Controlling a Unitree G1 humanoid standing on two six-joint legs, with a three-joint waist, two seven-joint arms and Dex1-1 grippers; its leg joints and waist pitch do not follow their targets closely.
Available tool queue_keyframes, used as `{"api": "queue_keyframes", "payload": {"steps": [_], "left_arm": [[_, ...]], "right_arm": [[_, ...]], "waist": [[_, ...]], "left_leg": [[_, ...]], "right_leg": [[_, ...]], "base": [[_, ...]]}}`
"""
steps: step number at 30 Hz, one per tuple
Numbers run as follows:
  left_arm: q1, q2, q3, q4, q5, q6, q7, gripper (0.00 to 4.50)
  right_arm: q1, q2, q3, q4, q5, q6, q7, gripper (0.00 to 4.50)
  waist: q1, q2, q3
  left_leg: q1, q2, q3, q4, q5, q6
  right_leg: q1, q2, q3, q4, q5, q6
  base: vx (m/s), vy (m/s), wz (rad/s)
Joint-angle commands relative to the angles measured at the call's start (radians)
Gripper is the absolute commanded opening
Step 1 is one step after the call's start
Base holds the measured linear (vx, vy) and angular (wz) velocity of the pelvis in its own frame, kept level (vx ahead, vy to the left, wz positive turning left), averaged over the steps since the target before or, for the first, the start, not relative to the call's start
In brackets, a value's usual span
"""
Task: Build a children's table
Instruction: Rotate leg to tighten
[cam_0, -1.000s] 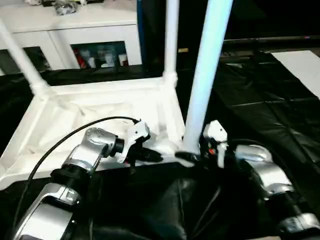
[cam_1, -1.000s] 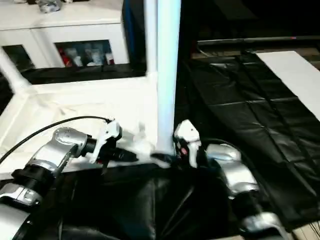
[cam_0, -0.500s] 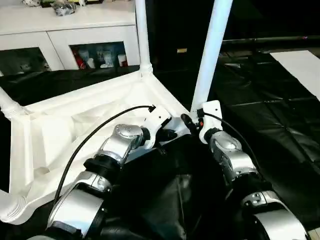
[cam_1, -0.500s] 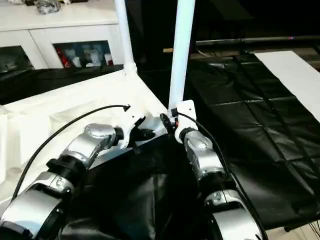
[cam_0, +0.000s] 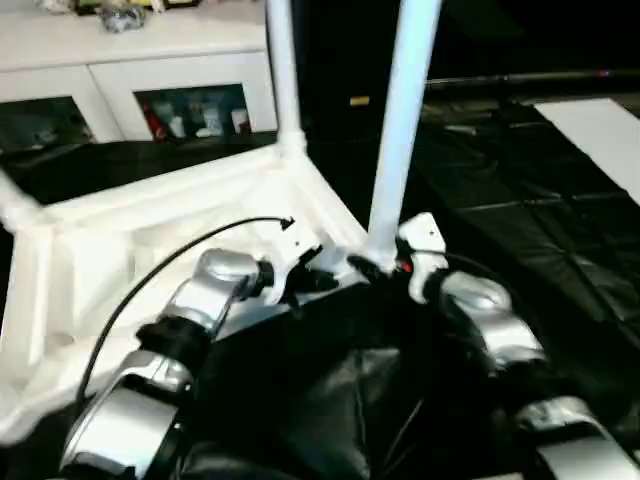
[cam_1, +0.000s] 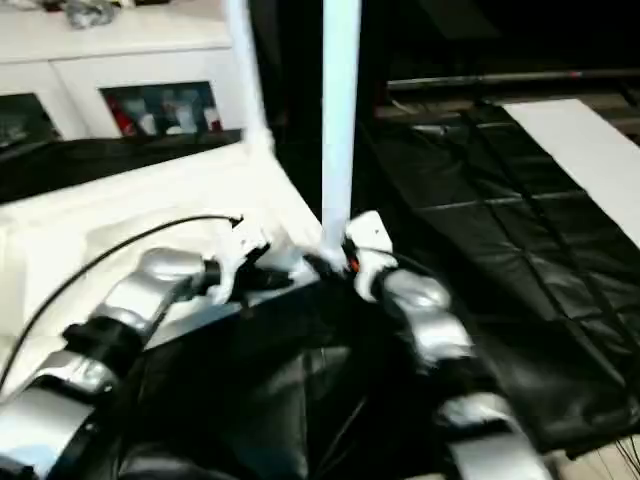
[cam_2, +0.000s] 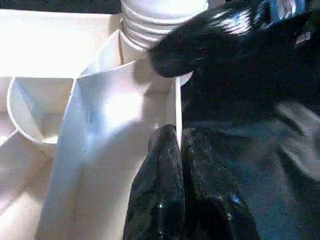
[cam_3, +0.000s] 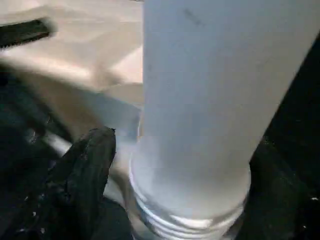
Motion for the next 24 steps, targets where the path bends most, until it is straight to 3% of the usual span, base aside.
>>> {"api": "queue_keyframes", "payload": {"steps": [1, 7, 13, 24], "left_arm": [[0.023, 0.016, -0.039, -0.019, -0.006, -0.019, -0.105, 0.0], [0.037, 0.047, -0.041, -0.065, -0.031, -0.011, -0.187, 0.0], [0.06, 0.077, -0.05, -0.101, -0.049, 0.012, -0.256, 0.0], [0.06, 0.077, -0.045, -0.096, -0.041, 0.009, -0.259, 0.0]], "right_arm": [[0.022, -0.025, 0.029, -0.064, 0.029, 0.014, 0.115, 3.88], [0.066, -0.091, 0.049, -0.125, 0.057, 0.019, 0.249, 3.88], [0.073, -0.107, 0.031, -0.166, 0.11, 0.06, 0.329, 3.88], [0.087, -0.13, 0.064, -0.162, 0.073, 0.068, 0.363, 2.93]], "waist": [[0.006, -0.011, -0.066], [0.026, -0.011, -0.065], [0.027, -0.005, -0.067], [0.029, -0.007, -0.066]], "left_leg": [[0.008, 0.028, -0.003, -0.063, -0.174, 0.124], [0.014, 0.033, -0.002, -0.066, -0.186, 0.108], [0.012, 0.032, -0.004, -0.066, -0.172, 0.102], [0.011, 0.03, -0.005, -0.066, -0.172, 0.088]], "right_leg": [[0.068, -0.05, 0.044, -0.07, -0.099, -0.272], [0.06, -0.052, 0.046, -0.07, -0.134, -0.268], [0.061, -0.051, 0.045, -0.067, -0.109, -0.268], [0.062, -0.051, 0.045, -0.07, -0.127, -0.258]], "base": [[0.0, 0.0, 0.0], [0.0, 0.0, 0.0], [0.0, 0.0, 0.0], [0.0, 0.0, 0.0]]}}
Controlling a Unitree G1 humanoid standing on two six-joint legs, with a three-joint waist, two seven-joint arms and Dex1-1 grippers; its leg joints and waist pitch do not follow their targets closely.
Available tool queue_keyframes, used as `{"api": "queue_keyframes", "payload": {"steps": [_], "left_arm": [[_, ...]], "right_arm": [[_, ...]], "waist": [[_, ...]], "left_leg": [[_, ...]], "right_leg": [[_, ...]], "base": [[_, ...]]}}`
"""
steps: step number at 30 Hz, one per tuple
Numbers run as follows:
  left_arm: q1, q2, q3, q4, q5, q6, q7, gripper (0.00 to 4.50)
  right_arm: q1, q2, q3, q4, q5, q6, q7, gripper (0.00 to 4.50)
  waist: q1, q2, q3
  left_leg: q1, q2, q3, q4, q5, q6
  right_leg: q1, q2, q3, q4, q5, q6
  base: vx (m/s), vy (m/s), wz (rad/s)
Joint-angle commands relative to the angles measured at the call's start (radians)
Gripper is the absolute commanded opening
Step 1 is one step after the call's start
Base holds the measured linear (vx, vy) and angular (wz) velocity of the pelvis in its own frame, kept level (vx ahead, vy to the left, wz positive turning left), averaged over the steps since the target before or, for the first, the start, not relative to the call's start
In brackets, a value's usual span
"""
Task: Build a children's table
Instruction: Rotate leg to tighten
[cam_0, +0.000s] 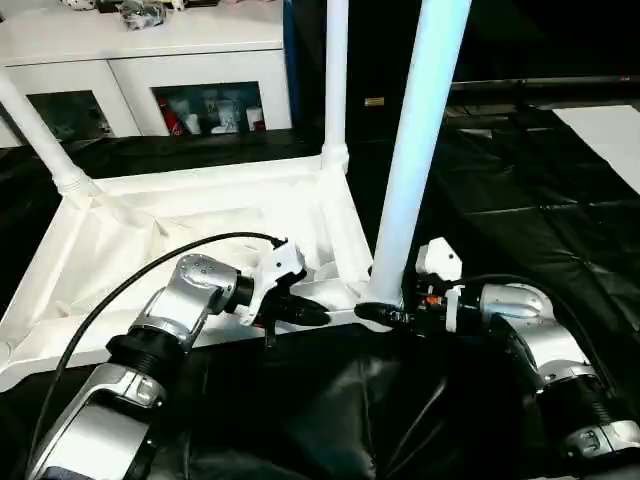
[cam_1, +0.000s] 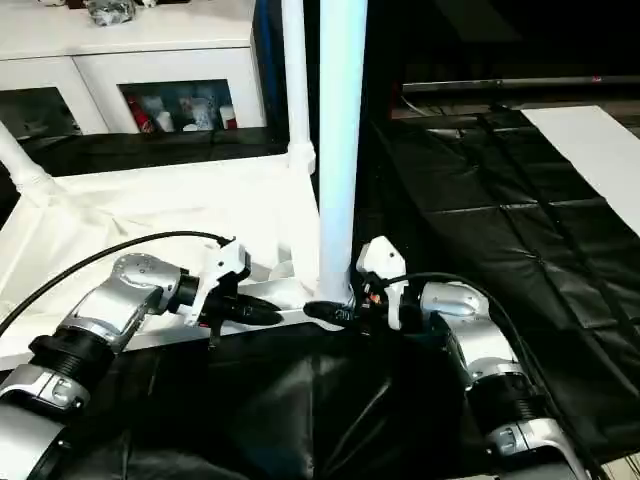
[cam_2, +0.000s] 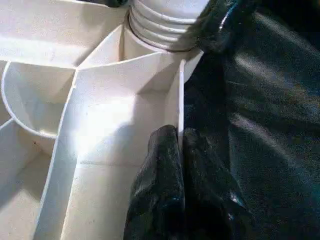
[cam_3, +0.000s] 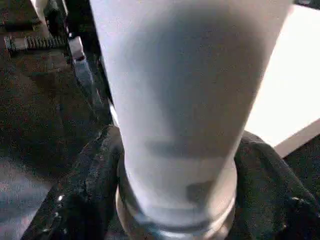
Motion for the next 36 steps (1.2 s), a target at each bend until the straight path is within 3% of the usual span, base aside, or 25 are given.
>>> {"api": "queue_keyframes", "payload": {"steps": [1, 7, 10, 11, 13, 14, 16, 17, 18, 19, 21, 22, 25, 27, 29, 32, 36], "left_arm": [[0.0, -0.001, -0.009, -0.006, -0.004, 0.003, -0.032, 0.0], [0.004, 0.002, -0.003, -0.013, -0.007, 0.015, -0.013, 0.0], [-0.002, -0.008, 0.01, 0.005, -0.002, 0.022, 0.034, 0.0], [-0.023, -0.036, 0.036, 0.05, 0.013, 0.033, 0.14, 0.0], [-0.035, -0.052, 0.049, 0.072, 0.02, 0.042, 0.196, 0.0], [-0.045, -0.065, 0.06, 0.09, 0.025, 0.049, 0.244, 0.0], [-0.081, -0.106, 0.098, 0.155, 0.039, 0.08, 0.423, 0.0], [-0.097, -0.126, 0.117, 0.184, 0.044, 0.089, 0.507, 0.0], [-0.109, -0.145, 0.133, 0.207, 0.045, 0.091, 0.575, 0.0], [-0.109, -0.145, 0.133, 0.207, 0.045, 0.091, 0.575, 0.0], [-0.122, -0.185, 0.148, 0.221, 0.039, 0.091, 0.643, 0.0], [-0.124, -0.198, 0.149, 0.221, 0.037, 0.092, 0.654, 0.0], [-0.12, -0.223, 0.126, 0.207, 0.039, 0.079, 0.616, 0.0], [-0.116, -0.227, 0.107, 0.203, 0.045, 0.067, 0.574, 0.0], [-0.109, -0.218, 0.084, 0.196, 0.05, 0.056, 0.525, 0.0], [-0.087, -0.191, 0.049, 0.162, 0.049, 0.058, 0.441, 0.0], [-0.058, -0.151, 0.031, 0.119, 0.04, 0.054, 0.361, 0.0]], "right_arm": [[0.01, -0.002, 0.016, -0.007, -0.014, 0.001, 0.01, 2.87], [0.004, 0.021, 0.001, 0.014, -0.012, 0.026, -0.03, 2.7], [-0.022, 0.056, -0.027, 0.079, -0.037, 0.03, -0.149, 2.69], [-0.052, 0.114, -0.071, 0.161, -0.057, 0.034, -0.329, 2.69], [-0.062, 0.139, -0.089, 0.189, -0.059, 0.036, -0.398, 2.69], [-0.068, 0.156, -0.101, 0.206, -0.059, 0.036, -0.447, 2.68], [-0.094, 0.211, -0.141, 0.257, -0.059, 0.043, -0.615, 2.68], [-0.108, 0.236, -0.159, 0.283, -0.061, 0.046, -0.695, 2.68], [-0.125, 0.262, -0.172, 0.31, -0.068, 0.043, -0.78, 2.67], [-0.125, 0.262, -0.172, 0.31, -0.068, 0.043, -0.78, 2.67], [-0.163, 0.312, -0.186, 0.356, -0.077, 0.037, -0.913, 2.67], [-0.177, 0.329, -0.189, 0.37, -0.078, 0.035, -0.948, 2.67], [-0.194, 0.338, -0.139, 0.361, -0.128, -0.009, -0.904, 2.67], [-0.178, 0.344, -0.148, 0.323, -0.097, -0.049, -0.809, 2.67], [-0.158, 0.339, -0.15, 0.284, -0.076, -0.062, -0.742, 3.23], [-0.134, 0.302, -0.123, 0.239, -0.075, -0.058, -0.666, 3.46], [-0.105, 0.239, -0.081, 0.177, -0.067, -0.007, -0.543, 3.79]], "waist": [[0.0, -0.007, -0.067], [0.0, -0.007, -0.066], [-0.004, -0.008, -0.065], [-0.014, -0.008, -0.06], [-0.022, -0.008, -0.057], [-0.02, -0.005, -0.059], [-0.027, -0.005, -0.054], [-0.027, -0.005, -0.057], [-0.029, 0.005, -0.058], [-0.03, -0.003, -0.059], [-0.029, 0.005, -0.061], [-0.032, 0.002, -0.064], [-0.031, 0.005, -0.069], [-0.03, 0.006, -0.073], [-0.027, 0.0, -0.074], [-0.02, -0.001, -0.073], [-0.021, -0.006, -0.069]], "left_leg": [[0.011, 0.03, -0.005, -0.066, -0.168, 0.092], [0.01, 0.03, -0.006, -0.067, -0.167, 0.092], [0.012, 0.03, -0.006, -0.069, -0.18, 0.081], [0.009, 0.026, -0.005, -0.071, -0.203, 0.064], [0.013, 0.022, -0.01, -0.075, -0.242, 0.032], [0.015, 0.022, -0.011, -0.074, -0.24, 0.026], [0.018, 0.024, -0.007, -0.075, -0.251, 0.022], [0.023, 0.022, -0.009, -0.076, -0.267, 0.015], [0.023, 0.021, -0.01, -0.074, -0.264, 0.008], [0.022, 0.02, -0.01, -0.076, -0.265, 0.011], [0.018, 0.02, -0.011, -0.075, -0.242, 0.024], [0.014, 0.019, -0.011, -0.074, -0.227, 0.027], [0.009, 0.018, -0.009, -0.068, -0.188, 0.06], [0.009, 0.019, -0.009, -0.065, -0.159, 0.084], [0.007, 0.021, -0.007, -0.063, -0.13, 0.12], [0.006, 0.022, -0.007, -0.062, -0.12, 0.144], [0.005, 0.024, -0.008, -0.065, -0.132, 0.139]], "right_leg": [[0.062, -0.051, 0.045, -0.071, -0.128, -0.257], [0.062, -0.051, 0.044, -0.071, -0.131, -0.258], [0.059, -0.053, 0.044, -0.073, -0.16, -0.253], [0.056, -0.053, 0.044, -0.078, -0.21, -0.245], [0.058, -0.054, 0.039, -0.089, -0.319, -0.211], [0.057, -0.054, 0.04, -0.09, -0.33, -0.203], [0.049, -0.05, 0.044, -0.093, -0.311, -0.206], [0.05, -0.051, 0.043, -0.094, -0.33, -0.2], [0.049, -0.052, 0.043, -0.091, -0.323, -0.201], [0.052, -0.052, 0.043, -0.096, -0.318, -0.199], [0.054, -0.053, 0.044, -0.092, -0.272, -0.204], [0.056, -0.051, 0.043, -0.088, -0.243, -0.21], [0.062, -0.051, 0.042, -0.081, -0.16, -0.226], [0.063, -0.051, 0.042, -0.075, -0.102, -0.243], [0.067, -0.052, 0.042, -0.072, -0.055, -0.256], [0.067, -0.054, 0.041, -0.069, -0.054, -0.259], [0.068, -0.053, 0.04, -0.073, -0.105, -0.252]], "base": [[0.0, 0.0, 0.0], [0.0, 0.0, 0.0], [0.0, 0.0, 0.0], [0.0, 0.0, 0.0], [0.0, 0.0, 0.0], [0.0, 0.0, 0.0], [0.0, 0.0, 0.0], [0.0, 0.0, 0.0], [0.0, 0.0, 0.0], [0.0, 0.0, 0.0], [0.0, 0.0, 0.0], [0.0, 0.0, 0.0], [0.0, 0.0, 0.0], [0.0, 0.0, 0.0], [0.0, 0.0, 0.0], [0.0, 0.0, 0.0], [0.0, 0.0, 0.0]]}}
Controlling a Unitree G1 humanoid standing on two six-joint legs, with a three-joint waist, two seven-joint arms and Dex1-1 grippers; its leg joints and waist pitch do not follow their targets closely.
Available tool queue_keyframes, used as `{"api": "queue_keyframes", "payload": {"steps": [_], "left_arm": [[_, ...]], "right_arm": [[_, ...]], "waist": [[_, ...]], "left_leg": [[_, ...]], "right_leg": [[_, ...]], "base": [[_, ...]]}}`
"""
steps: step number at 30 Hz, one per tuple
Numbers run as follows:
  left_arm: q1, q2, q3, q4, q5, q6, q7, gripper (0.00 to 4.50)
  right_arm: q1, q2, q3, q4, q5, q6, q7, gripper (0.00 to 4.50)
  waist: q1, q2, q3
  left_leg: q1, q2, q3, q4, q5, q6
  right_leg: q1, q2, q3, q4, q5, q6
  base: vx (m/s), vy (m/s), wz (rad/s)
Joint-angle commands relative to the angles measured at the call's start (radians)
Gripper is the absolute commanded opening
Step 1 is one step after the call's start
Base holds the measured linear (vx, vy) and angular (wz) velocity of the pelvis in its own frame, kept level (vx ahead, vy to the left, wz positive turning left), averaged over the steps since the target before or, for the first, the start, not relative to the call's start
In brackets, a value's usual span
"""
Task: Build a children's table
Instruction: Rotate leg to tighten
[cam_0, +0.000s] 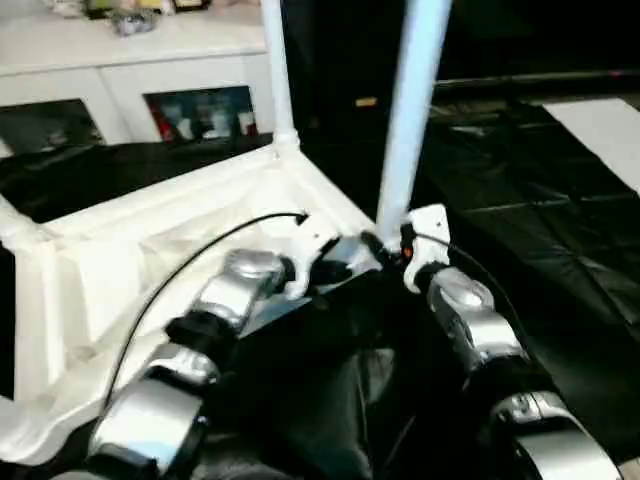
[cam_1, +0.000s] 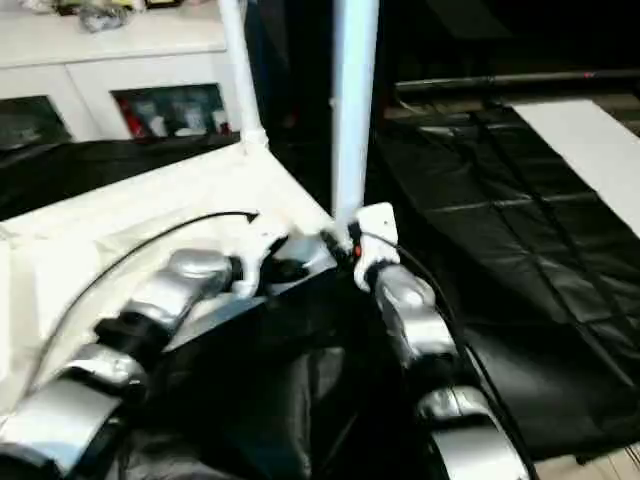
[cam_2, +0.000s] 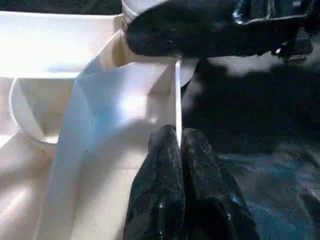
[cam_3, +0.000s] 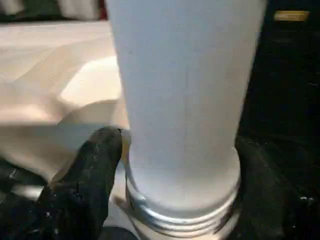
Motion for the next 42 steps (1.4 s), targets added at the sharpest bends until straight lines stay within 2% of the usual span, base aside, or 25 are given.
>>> {"api": "queue_keyframes", "payload": {"steps": [1, 7, 8, 11, 12, 16, 17, 20, 23, 25, 26, 27, 28, 29, 30, 31, 32, 33, 34, 36, 37, 38, 40, 41, 42], "left_arm": [[0.03, 0.024, -0.036, -0.006, 0.001, -0.008, -0.073, 0.0], [0.06, 0.103, -0.043, -0.057, -0.029, -0.032, -0.25, 0.0], [0.077, 0.136, -0.053, -0.105, -0.058, -0.026, -0.349, 0.0], [0.091, 0.159, -0.061, -0.145, -0.084, -0.003, -0.419, 0.0], [0.095, 0.166, -0.064, -0.158, -0.089, 0.009, -0.438, 0.0], [0.09, 0.169, -0.064, -0.147, -0.086, 0.005, -0.438, 0.0], [0.088, 0.168, -0.062, -0.143, -0.084, 0.002, -0.436, 0.0], [0.084, 0.168, -0.059, -0.138, -0.084, -0.001, -0.441, 0.0], [0.083, 0.169, -0.059, -0.142, -0.084, 0.003, -0.449, 0.0], [0.084, 0.17, -0.061, -0.145, -0.083, 0.005, -0.452, 0.0], [0.085, 0.17, -0.059, -0.149, -0.084, 0.009, -0.451, 0.0], [0.086, 0.17, -0.057, -0.15, -0.084, 0.01, -0.446, 0.0], [0.087, 0.169, -0.054, -0.152, -0.086, 0.011, -0.441, 0.0], [0.089, 0.169, -0.051, -0.153, -0.087, 0.014, -0.434, 0.0], [0.091, 0.168, -0.045, -0.153, -0.086, 0.017, -0.418, 0.0], [0.091, 0.168, -0.043, -0.153, -0.086, 0.018, -0.414, 0.0], [0.092, 0.167, -0.041, -0.151, -0.082, 0.021, -0.399, 0.0], [0.09, 0.164, -0.038, -0.144, -0.075, 0.027, -0.376, 0.0], [0.082, 0.153, -0.032, -0.121, -0.059, 0.027, -0.324, 0.0], [0.041, 0.103, -0.001, -0.038, -0.014, 0.042, -0.118, 0.0], [0.02, 0.076, 0.02, -0.004, -0.011, 0.057, -0.037, 0.0], [0.012, 0.065, 0.027, 0.007, -0.01, 0.064, -0.006, 0.0], [-0.001, 0.045, 0.039, 0.026, -0.007, 0.071, 0.052, 0.0], [-0.019, 0.005, 0.045, 0.048, 0.004, 0.074, 0.136, 0.0], [-0.019, 0.004, 0.045, 0.048, 0.005, 0.074, 0.139, 0.0]], "right_arm": [[0.016, -0.016, 0.046, -0.053, 0.014, 0.037, 0.085, 3.84], [0.086, -0.114, 0.081, -0.182, 0.044, 0.048, 0.306, 3.93], [0.11, -0.146, 0.089, -0.225, 0.066, 0.059, 0.385, 3.93], [0.121, -0.162, 0.096, -0.245, 0.068, 0.062, 0.413, 3.93], [0.122, -0.166, 0.1, -0.248, 0.065, 0.064, 0.414, 3.93], [0.134, -0.176, 0.114, -0.266, 0.06, 0.079, 0.428, 3.93], [0.137, -0.179, 0.114, -0.271, 0.062, 0.085, 0.436, 3.65], [0.14, -0.185, 0.113, -0.275, 0.059, 0.095, 0.455, 3.53], [0.139, -0.196, 0.121, -0.277, 0.05, 0.101, 0.47, 3.19], [0.139, -0.198, 0.121, -0.278, 0.053, 0.103, 0.474, 3.14], [0.137, -0.199, 0.12, -0.277, 0.054, 0.107, 0.473, 2.97], [0.136, -0.198, 0.119, -0.277, 0.057, 0.11, 0.472, 2.87], [0.134, -0.195, 0.116, -0.274, 0.061, 0.112, 0.471, 2.83], [0.132, -0.191, 0.114, -0.272, 0.063, 0.115, 0.47, 2.83], [0.128, -0.183, 0.111, -0.26, 0.06, 0.116, 0.458, 2.8], [0.127, -0.181, 0.11, -0.257, 0.059, 0.116, 0.454, 2.77], [0.122, -0.173, 0.107, -0.244, 0.052, 0.118, 0.431, 2.76], [0.116, -0.161, 0.098, -0.227, 0.043, 0.123, 0.396, 2.75], [0.1, -0.135, 0.079, -0.187, 0.026, 0.128, 0.315, 2.75], [0.053, -0.057, 0.017, -0.069, 0.001, 0.134, 0.071, 2.75], [0.037, -0.029, -0.003, -0.029, 0.0, 0.131, -0.011, 2.75], [0.028, -0.018, -0.013, -0.011, -0.004, 0.127, -0.055, 2.75], [0.01, 0.002, -0.034, 0.024, -0.007, 0.122, -0.142, 2.75], [-0.024, 0.036, -0.066, 0.077, -0.011, 0.108, -0.284, 2.75], [-0.025, 0.037, -0.066, 0.078, -0.011, 0.107, -0.287, 2.75]], "waist": [[0.004, -0.017, -0.064], [0.01, -0.013, -0.062], [0.013, -0.008, -0.063], [0.012, -0.009, -0.063], [0.014, -0.003, -0.062], [0.014, -0.005, -0.062], [0.015, -0.003, -0.062], [0.014, -0.001, -0.063], [0.014, -0.003, -0.064], [0.014, -0.011, -0.064], [0.016, -0.016, -0.064], [0.017, -0.012, -0.064], [0.017, -0.02, -0.064], [0.018, -0.016, -0.063], [0.018, -0.021, -0.063], [0.018, -0.018, -0.063], [0.017, -0.023, -0.062], [0.017, -0.021, -0.061], [0.015, -0.021, -0.06], [0.005, -0.019, -0.055], [0.004, -0.018, -0.055], [0.004, -0.017, -0.055], [0.003, -0.018, -0.056], [0.002, -0.021, -0.06], [0.001, -0.02, -0.059]], "left_leg": [[0.008, 0.028, -0.005, -0.062, -0.143, 0.131], [0.009, 0.031, -0.005, -0.067, -0.177, 0.114], [0.011, 0.032, -0.005, -0.067, -0.176, 0.108], [0.01, 0.034, -0.005, -0.068, -0.173, 0.107], [0.016, 0.036, -0.004, -0.069, -0.188, 0.1], [0.014, 0.033, -0.004, -0.069, -0.182, 0.085], [0.015, 0.033, -0.005, -0.069, -0.18, 0.084], [0.012, 0.032, -0.005, -0.069, -0.176, 0.083], [0.012, 0.032, -0.005, -0.067, -0.171, 0.085], [0.012, 0.032, -0.004, -0.066, -0.163, 0.09], [0.011, 0.032, -0.004, -0.067, -0.157, 0.093], [0.011, 0.032, -0.004, -0.066, -0.155, 0.094], [0.011, 0.033, -0.003, -0.066, -0.152, 0.096], [0.011, 0.033, -0.004, -0.066, -0.148, 0.097], [0.011, 0.033, -0.003, -0.066, -0.149, 0.098], [0.011, 0.033, -0.004, -0.066, -0.147, 0.097], [0.011, 0.032, -0.003, -0.066, -0.149, 0.097], [0.01, 0.032, -0.004, -0.066, -0.149, 0.094], [0.009, 0.031, -0.004, -0.067, -0.154, 0.086], [0.013, 0.027, -0.003, -0.069, -0.18, 0.053], [0.02, 0.026, -0.005, -0.071, -0.209, 0.026], [0.02, 0.026, -0.006, -0.072, -0.218, 0.017], [0.016, 0.025, -0.006, -0.071, -0.208, 0.022], [0.014, 0.026, -0.007, -0.071, -0.187, 0.027], [0.014, 0.025, -0.005, -0.07, -0.181, 0.028]], "right_leg": [[0.064, -0.053, 0.042, -0.07, -0.119, -0.249], [0.061, -0.051, 0.043, -0.071, -0.144, -0.24], [0.06, -0.051, 0.044, -0.069, -0.13, -0.244], [0.058, -0.05, 0.044, -0.065, -0.107, -0.255], [0.054, -0.051, 0.045, -0.067, -0.114, -0.26], [0.057, -0.052, 0.046, -0.068, -0.119, -0.254], [0.058, -0.051, 0.046, -0.067, -0.117, -0.254], [0.06, -0.05, 0.044, -0.067, -0.104, -0.254], [0.061, -0.051, 0.045, -0.066, -0.096, -0.255], [0.061, -0.051, 0.045, -0.066, -0.096, -0.254], [0.061, -0.052, 0.045, -0.065, -0.104, -0.254], [0.061, -0.052, 0.045, -0.065, -0.109, -0.254], [0.06, -0.052, 0.045, -0.066, -0.114, -0.252], [0.06, -0.053, 0.045, -0.065, -0.12, -0.251], [0.059, -0.053, 0.046, -0.066, -0.124, -0.249], [0.058, -0.053, 0.046, -0.065, -0.129, -0.248], [0.058, -0.052, 0.046, -0.067, -0.135, -0.245], [0.058, -0.053, 0.047, -0.065, -0.14, -0.245], [0.057, -0.054, 0.046, -0.068, -0.159, -0.24], [0.05, -0.052, 0.045, -0.076, -0.22, -0.231], [0.049, -0.053, 0.045, -0.08, -0.275, -0.217], [0.051, -0.055, 0.045, -0.083, -0.298, -0.207], [0.052, -0.054, 0.047, -0.084, -0.28, -0.197], [0.054, -0.054, 0.047, -0.079, -0.244, -0.202], [0.051, -0.052, 0.048, -0.079, -0.232, -0.205]], "base": [[0.0, 0.0, 0.0], [0.0, 0.0, 0.0], [0.0, 0.0, 0.0], [0.0, 0.0, 0.0], [0.0, 0.0, 0.0], [0.0, 0.0, 0.0], [0.0, 0.0, 0.0], [0.0, 0.0, 0.0], [0.0, 0.0, 0.0], [0.0, 0.0, 0.0], [0.0, 0.0, 0.0], [0.0, 0.0, 0.0], [0.0, 0.0, 0.0], [0.0, 0.0, 0.0], [0.0, 0.0, 0.0], [0.0, 0.0, 0.0], [0.0, 0.0, 0.0], [0.0, 0.0, 0.0], [0.0, 0.0, 0.0], [0.0, 0.0, 0.0], [0.0, 0.0, 0.0], [0.0, 0.0, 0.0], [0.0, 0.0, 0.0], [0.0, 0.0, 0.0], [0.0, 0.0, 0.0]]}}
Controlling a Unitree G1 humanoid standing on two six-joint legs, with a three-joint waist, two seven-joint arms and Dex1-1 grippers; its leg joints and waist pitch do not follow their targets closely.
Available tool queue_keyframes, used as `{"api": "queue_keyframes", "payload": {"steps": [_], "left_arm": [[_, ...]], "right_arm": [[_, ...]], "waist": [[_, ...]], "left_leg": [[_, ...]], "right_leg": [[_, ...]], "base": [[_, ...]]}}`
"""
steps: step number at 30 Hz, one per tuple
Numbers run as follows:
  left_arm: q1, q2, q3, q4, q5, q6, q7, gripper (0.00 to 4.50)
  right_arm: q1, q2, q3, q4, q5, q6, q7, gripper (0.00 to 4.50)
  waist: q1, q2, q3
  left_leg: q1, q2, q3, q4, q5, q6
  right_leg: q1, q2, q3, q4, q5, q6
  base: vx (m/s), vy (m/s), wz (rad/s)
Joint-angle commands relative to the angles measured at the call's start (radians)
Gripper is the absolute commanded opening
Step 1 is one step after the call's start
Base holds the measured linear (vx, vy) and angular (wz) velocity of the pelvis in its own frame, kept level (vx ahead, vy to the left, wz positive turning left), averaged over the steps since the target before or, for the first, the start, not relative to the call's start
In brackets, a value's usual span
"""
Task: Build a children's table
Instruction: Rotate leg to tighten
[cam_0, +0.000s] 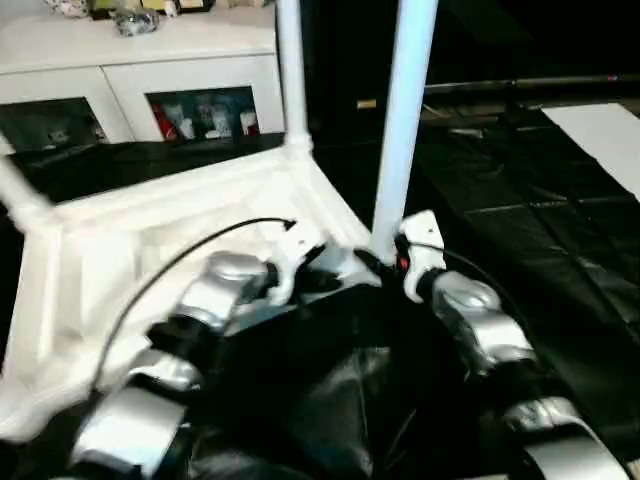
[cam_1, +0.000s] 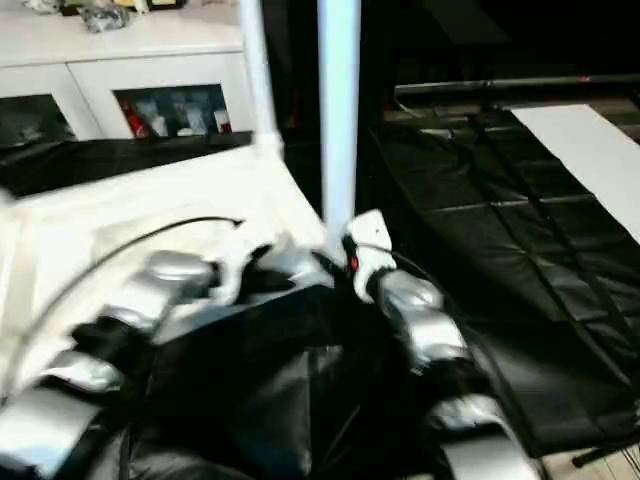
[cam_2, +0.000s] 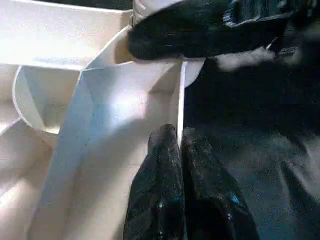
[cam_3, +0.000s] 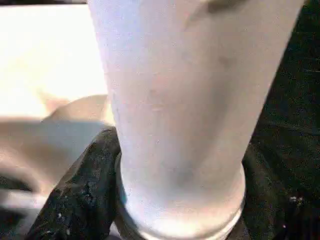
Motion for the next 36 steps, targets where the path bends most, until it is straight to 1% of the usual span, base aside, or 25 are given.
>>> {"api": "queue_keyframes", "payload": {"steps": [1, 2, 3, 4, 5, 6, 7, 8, 9, 10, 11, 13, 14, 15, 18, 21, 23, 24, 25, 28, 29, 30, 34, 35, 36], "left_arm": [[-0.012, -0.014, 0.04, 0.045, 0.027, 0.029, 0.139, 0.0], [-0.013, -0.028, 0.038, 0.045, 0.03, 0.034, 0.158, 0.0], [-0.015, -0.042, 0.035, 0.043, 0.033, 0.035, 0.172, 0.0], [-0.016, -0.047, 0.033, 0.043, 0.034, 0.035, 0.179, 0.0], [-0.018, -0.057, 0.03, 0.044, 0.038, 0.032, 0.18, 0.0], [-0.017, -0.067, 0.027, 0.04, 0.037, 0.033, 0.169, 0.0], [-0.015, -0.071, 0.023, 0.035, 0.034, 0.031, 0.153, 0.0], [-0.008, -0.071, 0.008, 0.019, 0.031, 0.029, 0.111, 0.0], [-0.005, -0.069, 0.002, 0.013, 0.028, 0.024, 0.092, 0.0], [-0.005, -0.069, 0.002, 0.013, 0.028, 0.024, 0.092, 0.0], [0.002, -0.061, -0.008, 0.0, 0.018, 0.021, 0.046, 0.0], [0.005, -0.053, -0.016, -0.007, 0.016, 0.012, 0.02, 0.0], [0.008, -0.04, -0.028, -0.014, 0.012, -0.002, -0.014, 0.0], [0.008, -0.037, -0.029, -0.015, 0.011, -0.006, -0.019, 0.0], [0.019, -0.029, -0.032, -0.034, 0.004, -0.023, -0.047, 0.0], [0.036, -0.021, -0.033, -0.06, -0.005, -0.051, -0.084, 0.0], [0.055, -0.012, -0.035, -0.086, -0.015, -0.082, -0.13, 0.0], [0.056, -0.011, -0.035, -0.088, -0.016, -0.082, -0.133, 0.0], [0.06, -0.009, -0.034, -0.094, -0.021, -0.079, -0.144, 0.0], [0.067, -0.005, -0.024, -0.104, -0.034, -0.087, -0.16, 0.0], [0.072, 0.001, -0.022, -0.111, -0.039, -0.098, -0.173, 0.0], [0.075, 0.003, -0.023, -0.113, -0.04, -0.102, -0.177, 0.0], [0.09, 0.016, -0.026, -0.132, -0.046, -0.1, -0.197, 0.0], [0.095, 0.02, -0.026, -0.138, -0.045, -0.102, -0.205, 0.0], [0.096, 0.022, -0.026, -0.14, -0.045, -0.103, -0.21, 0.0]], "right_arm": [[-0.016, 0.011, -0.064, 0.089, -0.006, 0.021, -0.185, 2.75], [-0.025, 0.017, -0.063, 0.098, -0.016, 0.028, -0.22, 2.75], [-0.033, 0.021, -0.066, 0.105, -0.017, 0.033, -0.24, 2.75], [-0.036, 0.024, -0.068, 0.108, -0.017, 0.035, -0.248, 2.75], [-0.044, 0.031, -0.079, 0.119, -0.021, 0.024, -0.265, 2.75], [-0.05, 0.033, -0.08, 0.124, -0.031, 0.013, -0.264, 2.75], [-0.05, 0.033, -0.077, 0.122, -0.033, 0.004, -0.248, 2.75], [-0.047, 0.033, -0.073, 0.107, -0.027, -0.015, -0.189, 3.1], [-0.044, 0.031, -0.068, 0.099, -0.029, -0.025, -0.17, 3.3], [-0.044, 0.031, -0.068, 0.099, -0.029, -0.025, -0.17, 3.44], [-0.033, 0.031, -0.068, 0.075, -0.014, -0.035, -0.13, 3.47], [-0.027, 0.025, -0.058, 0.063, -0.016, -0.031, -0.112, 3.54], [-0.024, 0.001, -0.021, 0.052, -0.043, -0.008, -0.108, 3.71], [-0.023, -0.006, -0.012, 0.05, -0.052, -0.002, -0.109, 3.81], [-0.008, -0.038, 0.02, 0.026, -0.072, 0.023, -0.062, 3.81], [0.017, -0.075, 0.049, -0.006, -0.098, 0.041, -0.003, 3.81], [0.042, -0.107, 0.067, -0.03, -0.131, 0.053, 0.029, 3.81], [0.044, -0.109, 0.068, -0.032, -0.134, 0.054, 0.03, 3.81], [0.05, -0.115, 0.071, -0.037, -0.141, 0.054, 0.033, 3.81], [0.069, -0.135, 0.081, -0.064, -0.15, 0.065, 0.035, 3.81], [0.08, -0.144, 0.089, -0.08, -0.152, 0.071, 0.039, 3.81], [0.085, -0.146, 0.091, -0.087, -0.149, 0.075, 0.039, 3.81], [0.098, -0.152, 0.1, -0.107, -0.149, 0.085, 0.043, 3.81], [0.106, -0.151, 0.107, -0.12, -0.156, 0.09, 0.05, 3.81], [0.109, -0.149, 0.11, -0.127, -0.16, 0.093, 0.052, 3.81]], "waist": [[-0.006, -0.013, -0.062], [-0.005, -0.014, -0.064], [-0.004, -0.02, -0.064], [-0.003, -0.018, -0.065], [0.0, -0.019, -0.068], [-0.001, -0.02, -0.068], [-0.001, -0.016, -0.069], [-0.001, -0.013, -0.07], [-0.002, -0.014, -0.069], [-0.002, -0.012, -0.069], [-0.003, -0.01, -0.069], [-0.003, -0.012, -0.069], [-0.003, -0.011, -0.069], [-0.002, -0.011, -0.069], [-0.004, -0.008, -0.068], [-0.004, -0.011, -0.068], [-0.006, -0.007, -0.066], [-0.006, -0.01, -0.066], [-0.008, -0.011, -0.066], [-0.009, -0.006, -0.064], [-0.01, -0.01, -0.064], [-0.009, -0.004, -0.064], [-0.012, -0.002, -0.064], [-0.013, 0.003, -0.066], [-0.014, 0.001, -0.066]], "left_leg": [[0.015, 0.024, -0.004, -0.07, -0.174, 0.038], [0.013, 0.024, -0.005, -0.07, -0.158, 0.043], [0.012, 0.024, -0.003, -0.068, -0.151, 0.05], [0.011, 0.023, -0.004, -0.066, -0.14, 0.056], [0.006, 0.023, -0.003, -0.063, -0.106, 0.078], [0.005, 0.022, -0.003, -0.063, -0.097, 0.084], [0.006, 0.023, -0.003, -0.062, -0.093, 0.094], [0.006, 0.022, -0.003, -0.061, -0.097, 0.105], [0.006, 0.023, -0.003, -0.062, -0.098, 0.108], [0.007, 0.023, -0.003, -0.062, -0.102, 0.111], [0.008, 0.024, -0.003, -0.062, -0.114, 0.114], [0.006, 0.024, -0.003, -0.061, -0.109, 0.119], [0.007, 0.025, -0.004, -0.062, -0.106, 0.119], [0.007, 0.025, -0.004, -0.062, -0.101, 0.118], [0.01, 0.025, -0.003, -0.063, -0.121, 0.111], [0.008, 0.025, -0.003, -0.063, -0.128, 0.11], [0.009, 0.026, -0.003, -0.063, -0.137, 0.106], [0.009, 0.026, -0.002, -0.063, -0.139, 0.107], [0.008, 0.025, -0.002, -0.063, -0.139, 0.108], [0.01, 0.024, -0.002, -0.065, -0.155, 0.1], [0.01, 0.024, -0.002, -0.066, -0.163, 0.096], [0.01, 0.024, -0.002, -0.066, -0.165, 0.094], [0.009, 0.025, -0.003, -0.067, -0.164, 0.092], [0.008, 0.025, -0.004, -0.066, -0.157, 0.092], [0.007, 0.025, -0.004, -0.065, -0.153, 0.093]], "right_leg": [[0.05, -0.051, 0.045, -0.083, -0.22, -0.209], [0.054, -0.052, 0.045, -0.081, -0.201, -0.213], [0.053, -0.051, 0.045, -0.082, -0.192, -0.213], [0.055, -0.052, 0.045, -0.078, -0.178, -0.216], [0.058, -0.052, 0.045, -0.072, -0.126, -0.224], [0.059, -0.052, 0.044, -0.071, -0.113, -0.226], [0.058, -0.051, 0.044, -0.07, -0.091, -0.231], [0.06, -0.051, 0.044, -0.069, -0.076, -0.237], [0.061, -0.051, 0.043, -0.069, -0.073, -0.239], [0.06, -0.051, 0.043, -0.07, -0.074, -0.241], [0.061, -0.052, 0.043, -0.072, -0.076, -0.244], [0.063, -0.052, 0.043, -0.069, -0.064, -0.249], [0.063, -0.052, 0.042, -0.069, -0.064, -0.252], [0.063, -0.05, 0.042, -0.068, -0.062, -0.252], [0.063, -0.05, 0.042, -0.07, -0.074, -0.254], [0.064, -0.051, 0.043, -0.07, -0.085, -0.249], [0.063, -0.05, 0.044, -0.073, -0.108, -0.241], [0.063, -0.049, 0.044, -0.076, -0.111, -0.238], [0.063, -0.05, 0.045, -0.075, -0.115, -0.237], [0.06, -0.048, 0.043, -0.08, -0.155, -0.226], [0.06, -0.048, 0.044, -0.082, -0.178, -0.217], [0.06, -0.048, 0.044, -0.082, -0.183, -0.214], [0.058, -0.047, 0.044, -0.081, -0.171, -0.216], [0.059, -0.047, 0.044, -0.08, -0.154, -0.218], [0.059, -0.046, 0.044, -0.079, -0.143, -0.219]], "base": [[0.0, 0.0, 0.0], [0.0, 0.0, 0.0], [0.0, 0.0, 0.0], [0.0, 0.0, 0.0], [0.0, 0.0, 0.0], [0.0, 0.0, 0.0], [0.0, 0.0, 0.0], [0.0, 0.0, 0.0], [0.0, 0.0, 0.0], [0.0, 0.0, 0.0], [0.0, 0.0, 0.0], [0.0, 0.0, 0.0], [0.0, 0.0, 0.0], [0.0, 0.0, 0.0], [0.0, 0.0, 0.0], [0.0, 0.0, 0.0], [0.0, 0.0, 0.0], [0.0, 0.0, 0.0], [0.0, 0.0, 0.0], [0.0, 0.0, 0.0], [0.0, 0.0, 0.0], [0.0, 0.0, 0.0], [0.0, 0.0, 0.0], [0.0, 0.0, 0.0], [0.0, 0.0, 0.0]]}}
